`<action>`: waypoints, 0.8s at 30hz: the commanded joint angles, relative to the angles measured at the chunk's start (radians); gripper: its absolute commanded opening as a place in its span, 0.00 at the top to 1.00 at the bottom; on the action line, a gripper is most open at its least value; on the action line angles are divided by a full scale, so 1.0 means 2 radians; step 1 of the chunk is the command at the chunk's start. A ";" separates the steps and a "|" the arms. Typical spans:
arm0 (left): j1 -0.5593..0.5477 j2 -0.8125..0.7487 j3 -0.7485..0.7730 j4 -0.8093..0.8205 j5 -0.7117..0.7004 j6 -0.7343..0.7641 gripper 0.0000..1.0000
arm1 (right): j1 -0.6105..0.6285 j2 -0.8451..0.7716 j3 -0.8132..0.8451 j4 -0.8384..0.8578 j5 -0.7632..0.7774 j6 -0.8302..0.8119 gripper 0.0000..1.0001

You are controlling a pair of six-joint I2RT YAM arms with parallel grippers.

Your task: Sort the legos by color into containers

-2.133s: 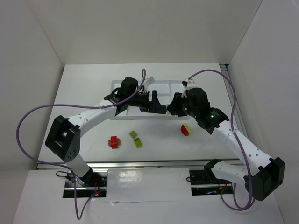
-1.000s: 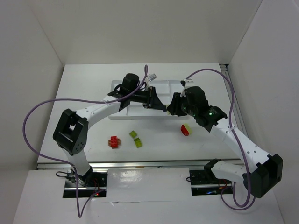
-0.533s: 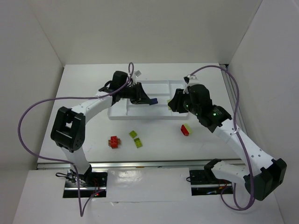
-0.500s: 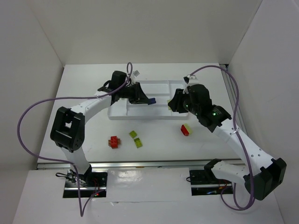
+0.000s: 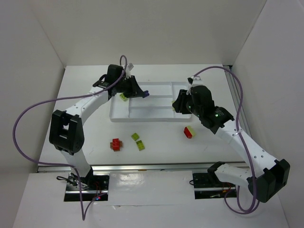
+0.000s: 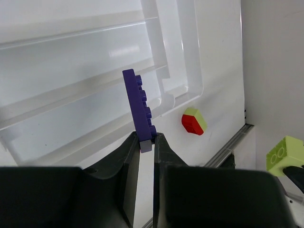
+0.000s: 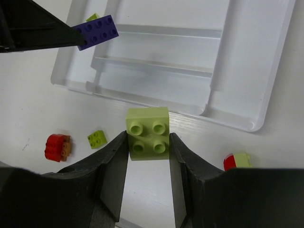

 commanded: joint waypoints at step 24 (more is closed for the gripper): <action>0.010 0.116 0.131 -0.004 0.084 0.041 1.00 | 0.004 -0.017 -0.025 0.016 0.023 0.012 0.82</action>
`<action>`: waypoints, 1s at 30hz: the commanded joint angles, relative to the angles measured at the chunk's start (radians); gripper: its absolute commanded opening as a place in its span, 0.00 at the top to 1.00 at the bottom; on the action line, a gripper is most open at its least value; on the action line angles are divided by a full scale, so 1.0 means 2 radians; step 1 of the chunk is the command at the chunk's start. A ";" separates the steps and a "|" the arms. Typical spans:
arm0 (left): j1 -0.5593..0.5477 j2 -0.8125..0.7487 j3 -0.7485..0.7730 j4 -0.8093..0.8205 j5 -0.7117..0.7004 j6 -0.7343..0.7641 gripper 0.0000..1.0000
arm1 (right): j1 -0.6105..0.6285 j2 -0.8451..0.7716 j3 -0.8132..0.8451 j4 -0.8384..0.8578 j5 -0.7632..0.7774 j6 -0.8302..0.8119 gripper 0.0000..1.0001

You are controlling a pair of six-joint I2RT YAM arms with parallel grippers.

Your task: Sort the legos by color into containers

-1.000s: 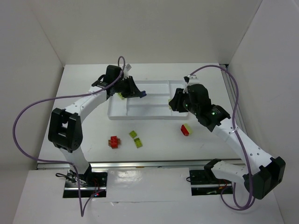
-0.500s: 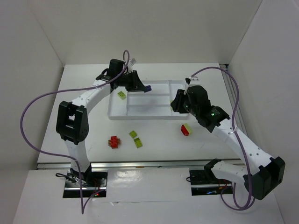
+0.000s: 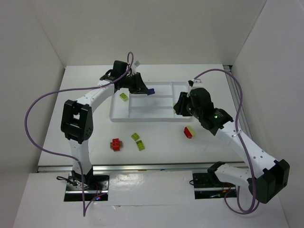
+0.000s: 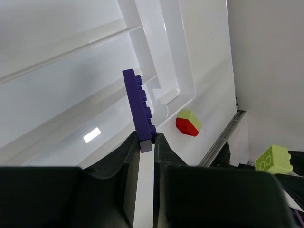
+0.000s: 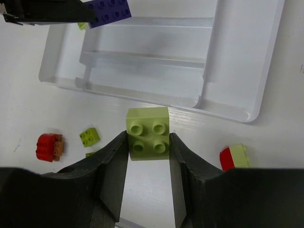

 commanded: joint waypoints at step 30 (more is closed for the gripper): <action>0.026 0.197 0.215 -0.025 0.036 0.006 1.00 | 0.004 -0.003 -0.017 0.024 0.006 -0.002 0.82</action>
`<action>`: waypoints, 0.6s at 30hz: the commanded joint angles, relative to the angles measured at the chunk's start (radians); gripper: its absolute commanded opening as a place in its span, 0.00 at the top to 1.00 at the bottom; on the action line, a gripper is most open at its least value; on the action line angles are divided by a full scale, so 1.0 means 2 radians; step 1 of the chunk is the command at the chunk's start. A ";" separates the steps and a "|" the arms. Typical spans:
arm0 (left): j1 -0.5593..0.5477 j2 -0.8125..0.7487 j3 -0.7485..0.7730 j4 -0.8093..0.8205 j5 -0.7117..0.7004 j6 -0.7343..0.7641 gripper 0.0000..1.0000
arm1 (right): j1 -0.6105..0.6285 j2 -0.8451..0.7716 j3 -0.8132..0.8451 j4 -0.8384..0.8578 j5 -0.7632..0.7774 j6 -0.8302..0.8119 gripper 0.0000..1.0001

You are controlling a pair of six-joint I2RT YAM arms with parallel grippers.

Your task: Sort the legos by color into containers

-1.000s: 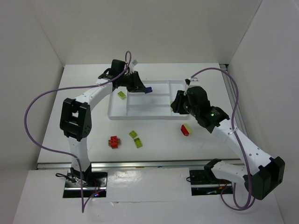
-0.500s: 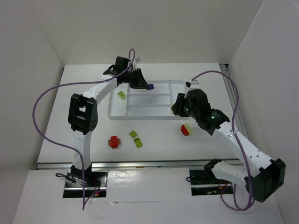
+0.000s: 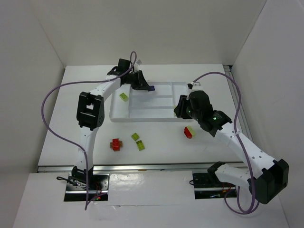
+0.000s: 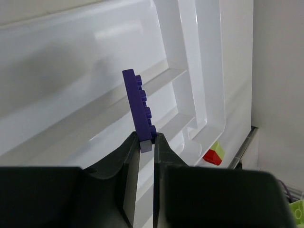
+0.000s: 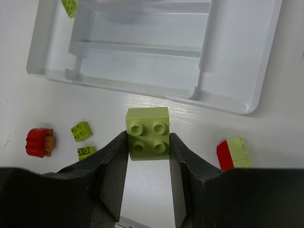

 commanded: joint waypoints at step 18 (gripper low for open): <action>0.023 -0.231 -0.060 -0.092 -0.179 -0.002 0.26 | 0.023 0.117 0.049 0.126 -0.091 -0.002 0.82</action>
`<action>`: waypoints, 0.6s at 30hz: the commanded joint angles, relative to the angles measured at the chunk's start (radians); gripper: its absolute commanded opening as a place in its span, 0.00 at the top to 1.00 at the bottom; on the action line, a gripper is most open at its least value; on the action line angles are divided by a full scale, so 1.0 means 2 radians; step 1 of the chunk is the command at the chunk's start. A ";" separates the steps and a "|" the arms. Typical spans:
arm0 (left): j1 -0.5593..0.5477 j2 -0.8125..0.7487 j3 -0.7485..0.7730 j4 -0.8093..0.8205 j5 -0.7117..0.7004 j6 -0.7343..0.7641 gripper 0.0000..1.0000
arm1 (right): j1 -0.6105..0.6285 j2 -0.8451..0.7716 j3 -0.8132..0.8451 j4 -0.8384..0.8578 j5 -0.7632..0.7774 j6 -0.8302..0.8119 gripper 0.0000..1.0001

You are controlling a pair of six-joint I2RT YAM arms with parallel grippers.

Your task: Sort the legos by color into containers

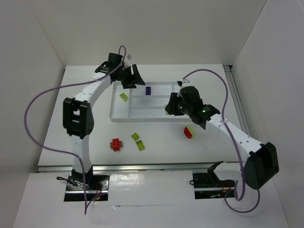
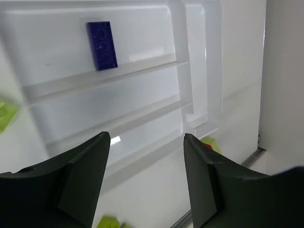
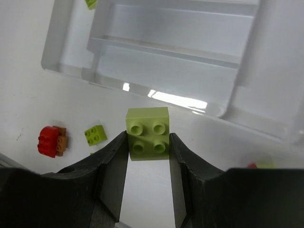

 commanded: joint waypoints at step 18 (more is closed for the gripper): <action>0.106 -0.432 -0.295 -0.071 -0.232 -0.046 0.29 | 0.105 0.467 0.420 0.110 -0.097 -0.046 0.82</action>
